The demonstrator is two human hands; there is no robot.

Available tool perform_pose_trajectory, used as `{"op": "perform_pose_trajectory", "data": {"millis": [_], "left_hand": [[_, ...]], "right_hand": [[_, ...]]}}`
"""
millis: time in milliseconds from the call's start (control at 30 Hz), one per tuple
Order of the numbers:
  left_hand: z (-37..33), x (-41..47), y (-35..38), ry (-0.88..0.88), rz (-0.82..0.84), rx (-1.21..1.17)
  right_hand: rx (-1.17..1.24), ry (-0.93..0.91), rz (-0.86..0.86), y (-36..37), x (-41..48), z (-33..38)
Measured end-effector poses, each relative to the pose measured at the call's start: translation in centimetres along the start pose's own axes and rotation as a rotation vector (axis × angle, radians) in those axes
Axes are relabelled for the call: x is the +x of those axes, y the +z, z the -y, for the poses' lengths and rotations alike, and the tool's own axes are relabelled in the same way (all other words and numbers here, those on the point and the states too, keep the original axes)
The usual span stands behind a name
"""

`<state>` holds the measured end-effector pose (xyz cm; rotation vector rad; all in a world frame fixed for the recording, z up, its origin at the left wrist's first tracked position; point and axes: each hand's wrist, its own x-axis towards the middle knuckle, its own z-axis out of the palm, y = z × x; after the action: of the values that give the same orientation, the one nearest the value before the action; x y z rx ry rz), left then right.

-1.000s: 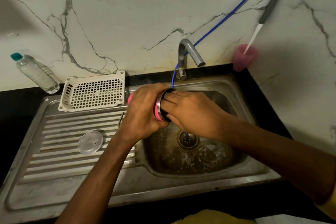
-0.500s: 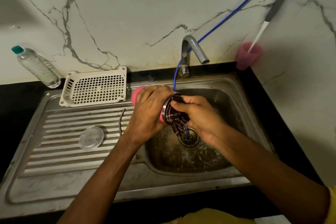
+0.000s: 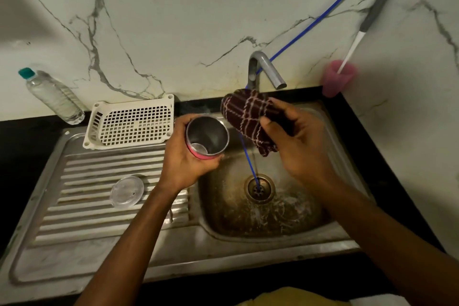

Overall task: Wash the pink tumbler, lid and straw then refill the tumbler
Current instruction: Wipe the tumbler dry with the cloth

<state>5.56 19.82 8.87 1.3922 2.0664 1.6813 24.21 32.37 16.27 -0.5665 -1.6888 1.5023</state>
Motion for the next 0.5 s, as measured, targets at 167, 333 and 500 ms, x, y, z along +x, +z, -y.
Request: {"op": "perform_pose_trajectory", "data": {"millis": [167, 333, 500], "left_hand": [[-2.2, 0.6, 0.0, 0.02, 0.128, -0.016], [-3.2, 1.4, -0.4, 0.144, 0.119, 0.208], [-2.5, 2.0, -0.5, 0.333, 0.188, 0.369]], "right_hand": [[-1.02, -0.971, 0.457, 0.6, 1.7, -0.8], [-1.267, -0.969, 0.474, 2.2, 2.2, -0.7], [-1.295, -0.485, 0.599, 4.5, 2.0, -0.1]]}}
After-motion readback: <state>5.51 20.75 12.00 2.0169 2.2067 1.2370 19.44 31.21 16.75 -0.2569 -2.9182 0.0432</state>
